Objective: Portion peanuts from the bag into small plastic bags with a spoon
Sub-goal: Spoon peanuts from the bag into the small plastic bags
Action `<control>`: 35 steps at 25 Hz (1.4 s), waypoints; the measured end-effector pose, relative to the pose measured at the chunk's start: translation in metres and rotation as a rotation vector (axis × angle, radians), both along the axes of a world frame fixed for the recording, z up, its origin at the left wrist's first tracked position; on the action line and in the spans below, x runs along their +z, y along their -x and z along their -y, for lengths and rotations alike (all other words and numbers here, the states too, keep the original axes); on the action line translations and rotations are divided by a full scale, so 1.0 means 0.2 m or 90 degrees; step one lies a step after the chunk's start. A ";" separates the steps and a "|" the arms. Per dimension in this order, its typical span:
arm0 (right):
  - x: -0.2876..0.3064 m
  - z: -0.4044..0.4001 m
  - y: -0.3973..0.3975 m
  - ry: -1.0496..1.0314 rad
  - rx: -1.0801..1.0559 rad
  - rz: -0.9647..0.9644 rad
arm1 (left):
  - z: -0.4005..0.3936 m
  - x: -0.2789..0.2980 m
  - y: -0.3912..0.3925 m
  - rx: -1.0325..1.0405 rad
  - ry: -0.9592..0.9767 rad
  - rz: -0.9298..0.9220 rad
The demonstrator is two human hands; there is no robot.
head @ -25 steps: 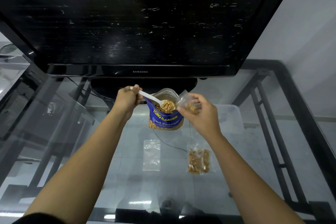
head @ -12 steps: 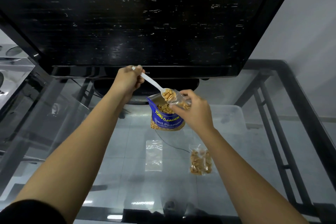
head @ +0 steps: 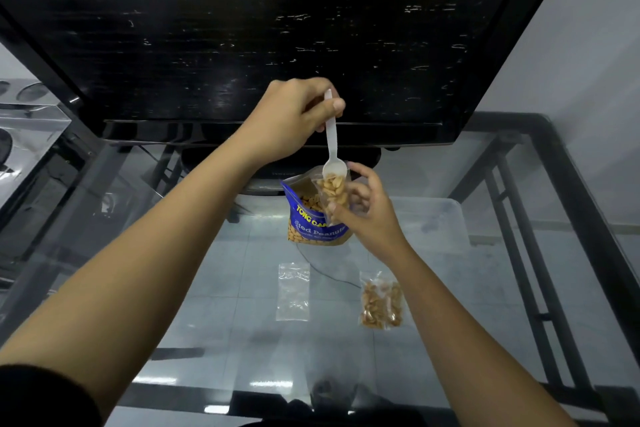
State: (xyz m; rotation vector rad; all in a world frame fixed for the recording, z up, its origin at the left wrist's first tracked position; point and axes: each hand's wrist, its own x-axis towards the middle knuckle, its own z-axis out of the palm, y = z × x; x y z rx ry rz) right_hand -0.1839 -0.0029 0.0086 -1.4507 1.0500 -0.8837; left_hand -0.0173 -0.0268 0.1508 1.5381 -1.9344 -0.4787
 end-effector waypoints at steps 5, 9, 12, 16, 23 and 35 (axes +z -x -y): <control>0.03 -0.01 0.01 0.020 -0.026 0.044 | -0.04 0.08 0.04 -0.044 0.031 0.020; 0.04 -0.01 0.02 0.001 -0.039 0.075 | -0.05 0.09 0.05 -0.035 0.029 -0.026; 0.05 -0.02 0.03 -0.017 -0.047 0.108 | -0.06 0.08 0.05 -0.042 0.039 0.002; 0.06 -0.01 0.04 -0.030 -0.037 0.157 | -0.07 0.08 0.06 -0.054 0.040 0.020; 0.05 -0.05 0.10 -0.004 -0.072 0.113 | -0.03 0.03 -0.08 0.130 0.055 -0.079; -0.51 -0.44 0.23 -0.122 0.011 -0.310 | -0.41 -0.97 -0.03 0.500 -0.121 -0.202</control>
